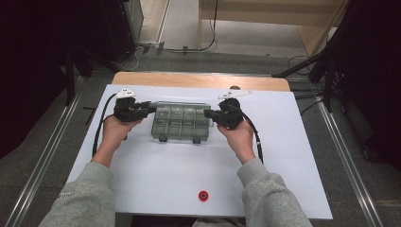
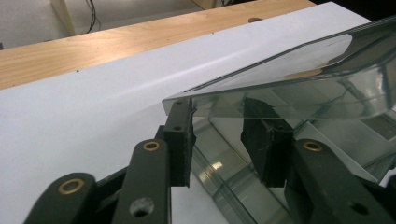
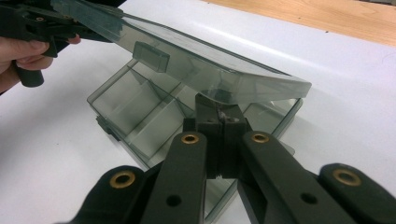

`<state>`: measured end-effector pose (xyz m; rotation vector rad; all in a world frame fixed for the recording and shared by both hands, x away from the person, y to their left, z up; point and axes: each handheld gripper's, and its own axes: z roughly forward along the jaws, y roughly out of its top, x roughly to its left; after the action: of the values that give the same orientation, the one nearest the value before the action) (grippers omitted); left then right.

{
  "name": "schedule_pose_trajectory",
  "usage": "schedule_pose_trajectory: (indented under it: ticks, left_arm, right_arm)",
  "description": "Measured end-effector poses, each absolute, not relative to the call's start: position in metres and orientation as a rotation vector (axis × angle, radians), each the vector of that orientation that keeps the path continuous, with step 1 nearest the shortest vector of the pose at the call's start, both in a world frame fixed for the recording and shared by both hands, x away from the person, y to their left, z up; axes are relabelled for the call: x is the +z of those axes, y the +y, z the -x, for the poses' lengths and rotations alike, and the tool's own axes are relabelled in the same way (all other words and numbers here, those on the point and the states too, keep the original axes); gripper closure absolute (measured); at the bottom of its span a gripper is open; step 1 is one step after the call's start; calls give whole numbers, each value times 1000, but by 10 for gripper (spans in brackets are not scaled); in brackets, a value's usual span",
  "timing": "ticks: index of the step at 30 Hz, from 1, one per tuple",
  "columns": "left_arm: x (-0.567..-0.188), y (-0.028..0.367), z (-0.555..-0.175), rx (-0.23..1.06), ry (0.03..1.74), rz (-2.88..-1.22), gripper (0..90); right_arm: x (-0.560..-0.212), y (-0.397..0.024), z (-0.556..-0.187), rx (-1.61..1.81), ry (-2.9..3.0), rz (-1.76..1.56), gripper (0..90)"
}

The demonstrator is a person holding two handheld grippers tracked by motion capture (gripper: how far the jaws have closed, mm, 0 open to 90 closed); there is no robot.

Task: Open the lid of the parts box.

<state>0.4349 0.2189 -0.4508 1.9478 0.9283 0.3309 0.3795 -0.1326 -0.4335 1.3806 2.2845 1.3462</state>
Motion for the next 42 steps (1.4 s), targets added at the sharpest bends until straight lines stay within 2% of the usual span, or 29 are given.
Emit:
schedule_pose_trajectory:
  ticks: [3, 19, 23, 27, 32, 42]
  left_arm:
    - [-451, 218, -435, 332, 922, -1948, 668]
    - [-452, 217, -436, 311, 933, -1960, 666]
    - [-453, 217, -436, 308, 934, -1960, 666]
    - [-453, 217, -436, 306, 935, -1960, 666]
    - [-453, 217, -436, 304, 937, -1961, 665]
    - [-453, 217, -436, 300, 938, -1962, 665]
  right_arm:
    - [-434, -133, -379, 1341, 2290, -1377, 900]
    - [-446, -140, -375, 1348, 2302, -1375, 812]
    - [-449, -145, -375, 1353, 2295, -1381, 749]
    - [-452, -147, -376, 1362, 2277, -1395, 608]
    - [-456, -149, -378, 1360, 2261, -1394, 531]
    - [-469, -149, -390, 1340, 2221, -1322, 518]
